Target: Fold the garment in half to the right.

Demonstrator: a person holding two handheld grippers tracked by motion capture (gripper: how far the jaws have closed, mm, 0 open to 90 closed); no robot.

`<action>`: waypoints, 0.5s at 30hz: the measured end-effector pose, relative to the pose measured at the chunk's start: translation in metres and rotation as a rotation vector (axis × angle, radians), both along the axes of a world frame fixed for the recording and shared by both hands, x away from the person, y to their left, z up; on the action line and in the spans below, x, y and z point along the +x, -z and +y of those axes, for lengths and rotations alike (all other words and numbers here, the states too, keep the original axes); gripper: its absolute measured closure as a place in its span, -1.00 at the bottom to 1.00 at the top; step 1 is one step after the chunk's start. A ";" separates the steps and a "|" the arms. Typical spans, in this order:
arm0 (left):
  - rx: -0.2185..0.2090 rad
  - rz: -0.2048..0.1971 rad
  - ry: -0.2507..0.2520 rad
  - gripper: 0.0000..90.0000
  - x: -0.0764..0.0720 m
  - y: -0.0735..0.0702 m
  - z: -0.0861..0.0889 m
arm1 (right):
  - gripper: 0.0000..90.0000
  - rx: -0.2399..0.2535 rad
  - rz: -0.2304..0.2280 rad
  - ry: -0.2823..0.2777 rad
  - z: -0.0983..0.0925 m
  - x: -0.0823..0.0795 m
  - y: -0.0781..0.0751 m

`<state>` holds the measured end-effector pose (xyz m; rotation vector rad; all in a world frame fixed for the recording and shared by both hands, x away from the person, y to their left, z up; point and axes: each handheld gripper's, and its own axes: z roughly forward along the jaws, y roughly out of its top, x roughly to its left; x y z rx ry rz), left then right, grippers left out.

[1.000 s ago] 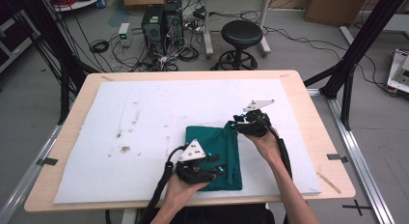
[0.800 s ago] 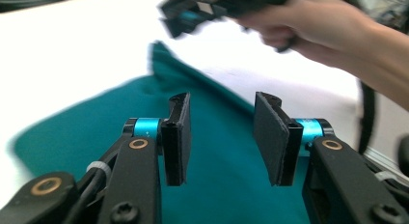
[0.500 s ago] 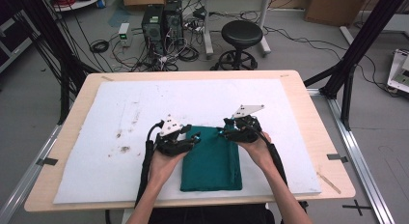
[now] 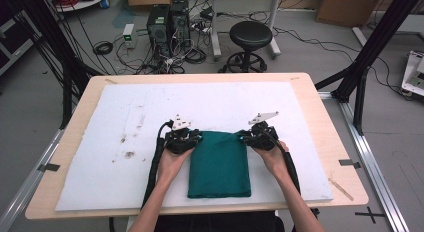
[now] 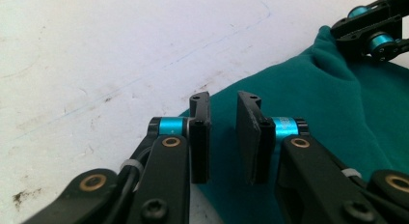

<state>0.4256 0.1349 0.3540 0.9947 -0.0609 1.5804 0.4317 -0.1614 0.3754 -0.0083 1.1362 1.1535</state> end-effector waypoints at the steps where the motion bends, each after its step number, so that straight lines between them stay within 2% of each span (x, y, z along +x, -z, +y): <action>1: 0.000 0.001 -0.006 0.72 0.001 0.000 0.000 | 0.80 -0.001 0.003 0.001 -0.001 0.001 0.000; 7: -0.009 0.005 -0.043 0.76 0.003 -0.001 0.000 | 0.86 0.021 0.016 -0.013 -0.010 0.008 0.002; 8: -0.021 0.001 -0.053 0.75 0.002 0.000 0.000 | 0.88 0.028 0.018 -0.007 -0.012 0.008 0.003; 9: -0.027 -0.002 -0.051 0.74 0.001 0.001 0.001 | 0.88 0.046 0.013 0.030 -0.014 0.009 0.005; 10: -0.032 -0.012 -0.048 0.73 -0.001 0.002 0.002 | 0.87 0.049 0.021 0.044 -0.017 0.010 0.007; 12: -0.042 -0.038 -0.013 0.71 -0.004 0.004 0.005 | 0.80 0.062 0.030 -0.024 -0.025 0.009 0.009; 15: -0.052 -0.061 0.029 0.71 -0.007 0.003 0.006 | 0.70 0.090 -0.002 -0.136 -0.031 -0.002 0.012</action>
